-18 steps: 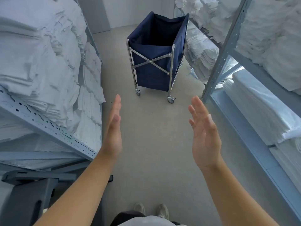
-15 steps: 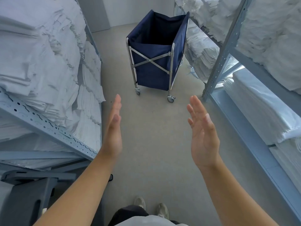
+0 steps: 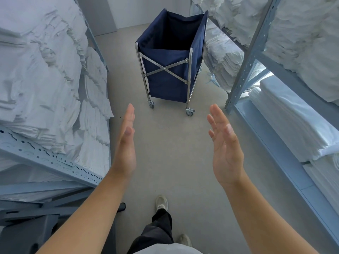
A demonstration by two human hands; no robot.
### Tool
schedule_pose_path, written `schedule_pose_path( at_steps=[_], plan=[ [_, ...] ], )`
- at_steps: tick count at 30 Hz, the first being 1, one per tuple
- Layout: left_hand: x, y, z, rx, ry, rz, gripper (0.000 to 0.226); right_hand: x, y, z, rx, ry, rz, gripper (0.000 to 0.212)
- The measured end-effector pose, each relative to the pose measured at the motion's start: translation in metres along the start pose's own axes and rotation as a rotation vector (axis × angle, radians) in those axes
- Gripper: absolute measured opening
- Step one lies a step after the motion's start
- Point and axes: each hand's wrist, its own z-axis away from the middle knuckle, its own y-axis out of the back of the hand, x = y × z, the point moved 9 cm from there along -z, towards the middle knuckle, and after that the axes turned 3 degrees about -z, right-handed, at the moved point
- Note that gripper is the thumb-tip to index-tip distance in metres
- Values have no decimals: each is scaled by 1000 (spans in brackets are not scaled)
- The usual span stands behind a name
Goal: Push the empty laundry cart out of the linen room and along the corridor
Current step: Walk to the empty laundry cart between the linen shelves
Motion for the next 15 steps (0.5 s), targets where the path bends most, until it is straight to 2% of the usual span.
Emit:
schedule_pose_path(
  at_steps=[2, 5, 7, 11, 15],
  plan=[
    [-4, 3, -13, -7, 4, 14, 98, 1, -3, -12, 15, 4, 2, 61],
    [-6, 9, -34, -19, -9, 10, 77, 1, -9, -31, 28, 22, 16, 62],
    [-8, 16, -51, -14, -13, 17, 71, 3, -16, -46, 29, 27, 27, 61],
    [-12, 35, -81, 4, -11, 39, 93, 7, -33, -76, 29, 14, 37, 63],
    [-17, 49, -110, -13, -21, 20, 93, 11, -50, -104, 27, 12, 43, 64]
  ],
)
